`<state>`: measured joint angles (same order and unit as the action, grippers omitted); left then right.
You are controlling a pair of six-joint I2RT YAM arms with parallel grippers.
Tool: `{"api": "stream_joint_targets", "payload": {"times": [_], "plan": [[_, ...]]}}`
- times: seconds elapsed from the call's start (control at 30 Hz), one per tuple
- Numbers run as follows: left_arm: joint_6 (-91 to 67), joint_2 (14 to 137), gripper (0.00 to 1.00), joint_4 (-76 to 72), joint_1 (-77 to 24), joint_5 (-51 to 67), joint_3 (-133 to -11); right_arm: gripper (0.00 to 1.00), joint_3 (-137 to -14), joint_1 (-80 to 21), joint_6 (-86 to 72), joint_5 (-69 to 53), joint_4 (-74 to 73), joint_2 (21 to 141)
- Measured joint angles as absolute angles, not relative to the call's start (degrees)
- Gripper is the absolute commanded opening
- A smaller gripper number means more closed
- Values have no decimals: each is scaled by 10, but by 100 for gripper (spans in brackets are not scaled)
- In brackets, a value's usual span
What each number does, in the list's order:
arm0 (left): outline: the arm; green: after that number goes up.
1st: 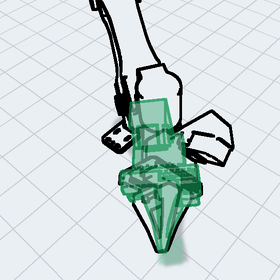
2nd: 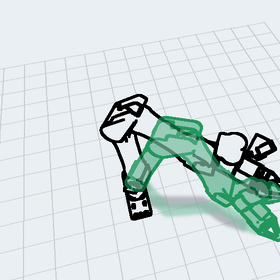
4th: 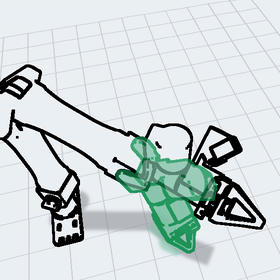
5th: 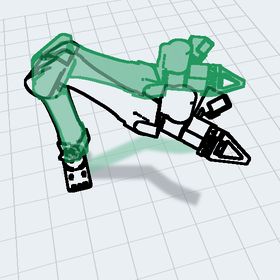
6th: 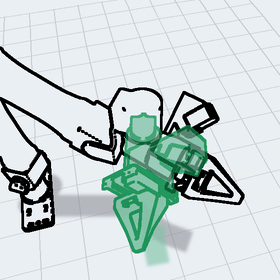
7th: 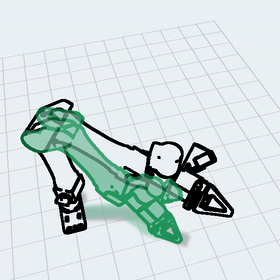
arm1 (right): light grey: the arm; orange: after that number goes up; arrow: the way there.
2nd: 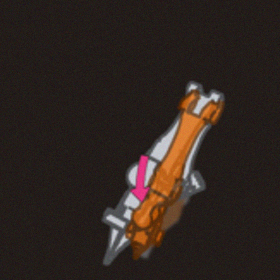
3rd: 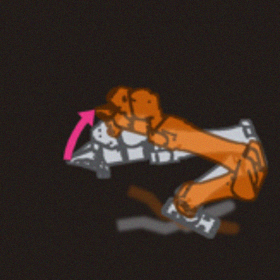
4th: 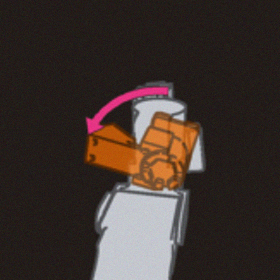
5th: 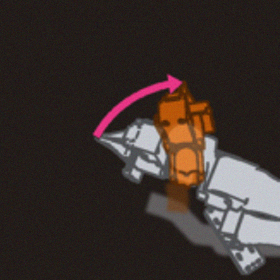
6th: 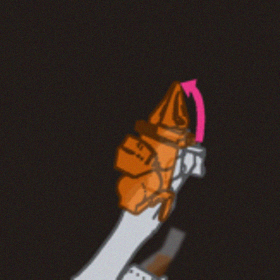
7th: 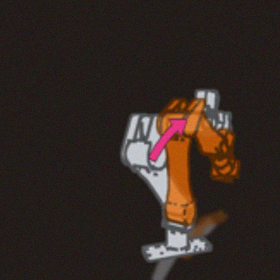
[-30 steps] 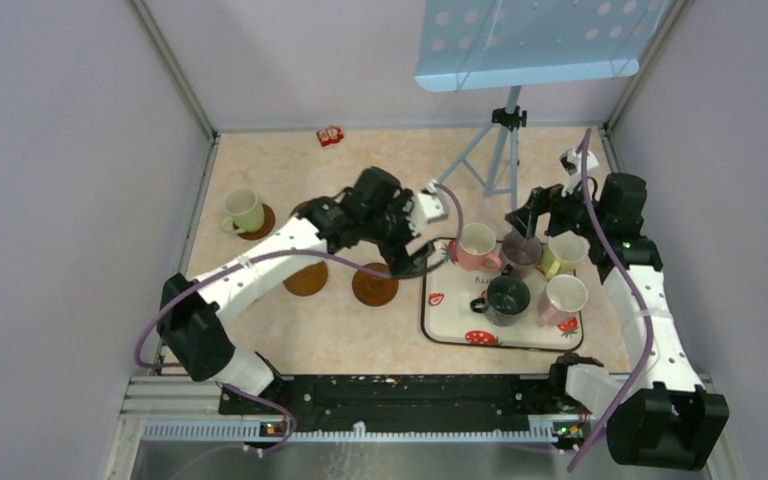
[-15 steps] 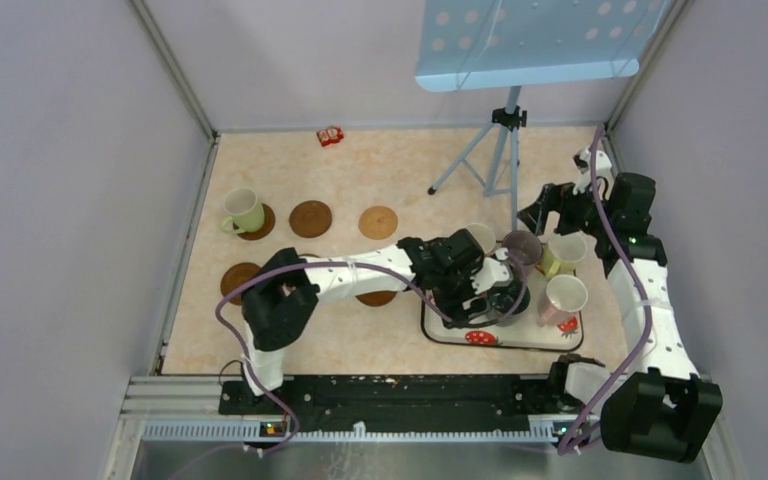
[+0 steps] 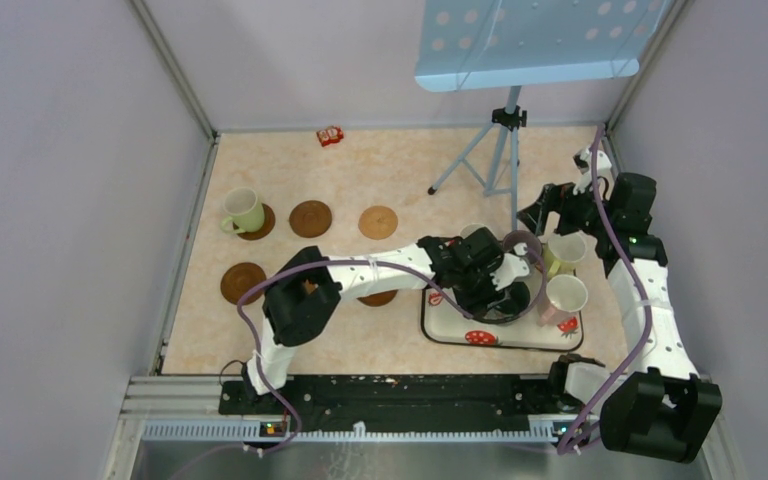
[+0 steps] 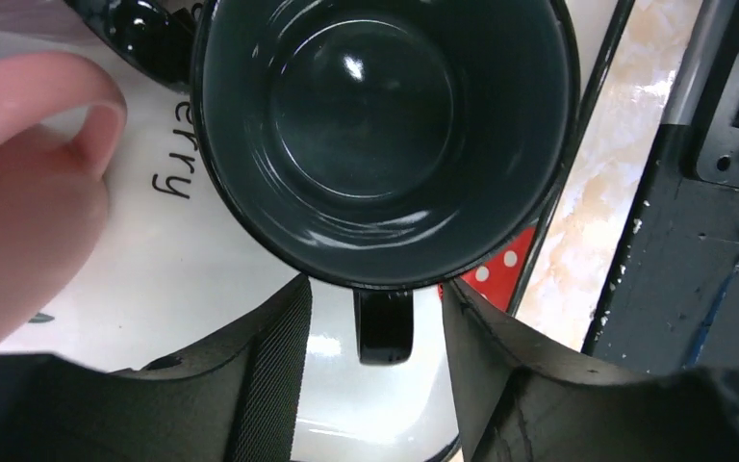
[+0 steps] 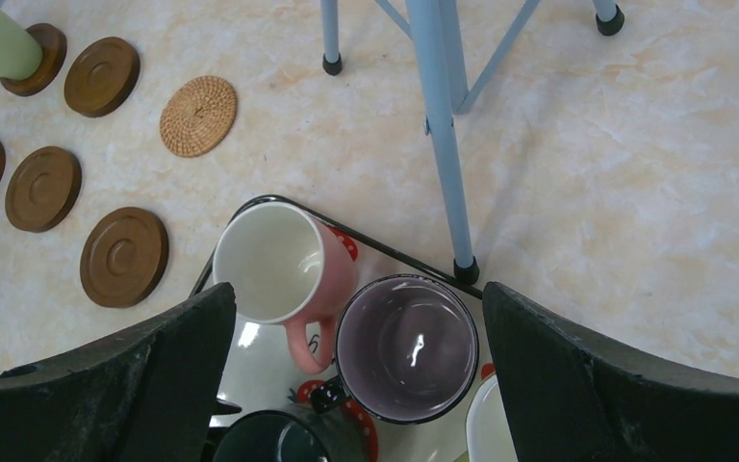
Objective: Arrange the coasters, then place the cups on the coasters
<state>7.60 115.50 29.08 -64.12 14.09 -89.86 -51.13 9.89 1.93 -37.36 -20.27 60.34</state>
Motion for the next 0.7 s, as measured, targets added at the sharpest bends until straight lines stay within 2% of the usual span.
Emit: {"api": "stream_joint_targets", "payload": {"times": [0.3, 0.5, 0.7], "plan": [[74, 1193, 38, 295, -642, 143, -924, 97, -519, 100, 19, -367, -209, 603], [78, 1195, 18, 300, -643, 142, -926, 97, -519, 102, 19, -365, -209, 603], [82, 1176, 2, 293, -643, 141, -903, 97, -519, 103, 20, -365, -209, 603]]}}
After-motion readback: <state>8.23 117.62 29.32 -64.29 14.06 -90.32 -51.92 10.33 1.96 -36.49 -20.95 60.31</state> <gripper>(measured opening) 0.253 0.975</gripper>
